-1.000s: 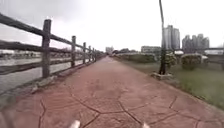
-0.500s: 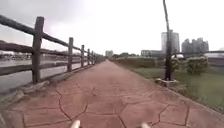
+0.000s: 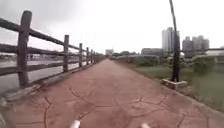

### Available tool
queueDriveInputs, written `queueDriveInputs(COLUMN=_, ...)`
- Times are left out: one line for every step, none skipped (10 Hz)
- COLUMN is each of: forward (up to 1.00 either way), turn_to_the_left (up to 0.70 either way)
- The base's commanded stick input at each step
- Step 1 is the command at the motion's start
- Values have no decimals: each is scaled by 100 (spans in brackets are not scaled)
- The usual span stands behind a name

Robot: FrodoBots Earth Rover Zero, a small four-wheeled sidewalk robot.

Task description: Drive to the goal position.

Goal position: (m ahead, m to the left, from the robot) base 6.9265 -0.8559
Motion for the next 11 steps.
queueDriveInputs(forward=70, turn_to_the_left=0)
queueDriveInputs(forward=70, turn_to_the_left=3)
queueDriveInputs(forward=70, turn_to_the_left=11)
queueDriveInputs(forward=70, turn_to_the_left=24)
queueDriveInputs(forward=70, turn_to_the_left=26)
queueDriveInputs(forward=70, turn_to_the_left=7)
queueDriveInputs(forward=70, turn_to_the_left=0)
queueDriveInputs(forward=70, turn_to_the_left=0)
queueDriveInputs(forward=70, turn_to_the_left=0)
queueDriveInputs(forward=70, turn_to_the_left=0)
queueDriveInputs(forward=70, turn_to_the_left=0)
